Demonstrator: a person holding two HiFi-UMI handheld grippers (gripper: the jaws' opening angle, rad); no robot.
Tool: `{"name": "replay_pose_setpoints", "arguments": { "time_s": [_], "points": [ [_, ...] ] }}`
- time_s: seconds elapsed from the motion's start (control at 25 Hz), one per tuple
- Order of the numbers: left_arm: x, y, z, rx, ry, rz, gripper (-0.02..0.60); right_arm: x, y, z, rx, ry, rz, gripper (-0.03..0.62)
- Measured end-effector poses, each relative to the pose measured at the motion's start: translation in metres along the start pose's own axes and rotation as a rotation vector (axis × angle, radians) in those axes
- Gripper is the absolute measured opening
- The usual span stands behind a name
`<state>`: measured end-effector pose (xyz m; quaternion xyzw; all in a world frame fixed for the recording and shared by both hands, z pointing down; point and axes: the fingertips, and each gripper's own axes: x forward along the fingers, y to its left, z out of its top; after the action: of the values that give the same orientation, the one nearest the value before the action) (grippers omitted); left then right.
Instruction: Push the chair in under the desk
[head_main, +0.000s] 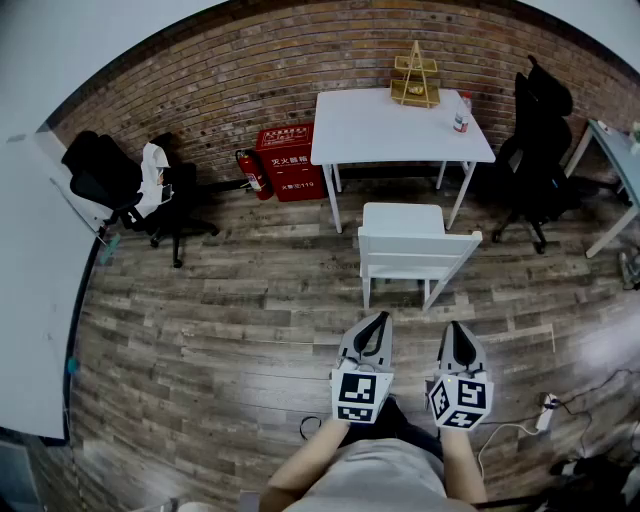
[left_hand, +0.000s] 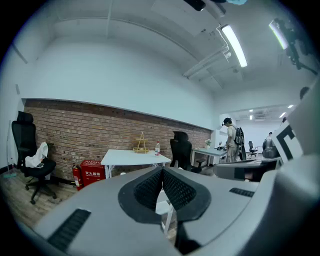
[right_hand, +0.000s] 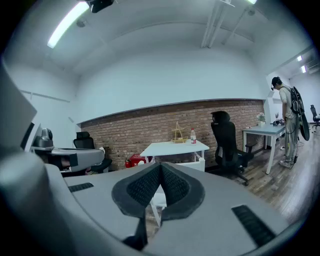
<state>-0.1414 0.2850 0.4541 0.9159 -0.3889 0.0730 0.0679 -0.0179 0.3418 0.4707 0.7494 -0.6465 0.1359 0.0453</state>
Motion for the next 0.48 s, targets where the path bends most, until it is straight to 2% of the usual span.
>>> {"name": "replay_pose_setpoints", "arguments": {
  "time_s": [0.48],
  "points": [
    [0.0004, -0.0008, -0.0033, 0.0, 0.007, 0.0, 0.012, -0.0008, -0.0005, -0.0022, 0.006, 0.001, 0.005, 0.017]
  ]
}}
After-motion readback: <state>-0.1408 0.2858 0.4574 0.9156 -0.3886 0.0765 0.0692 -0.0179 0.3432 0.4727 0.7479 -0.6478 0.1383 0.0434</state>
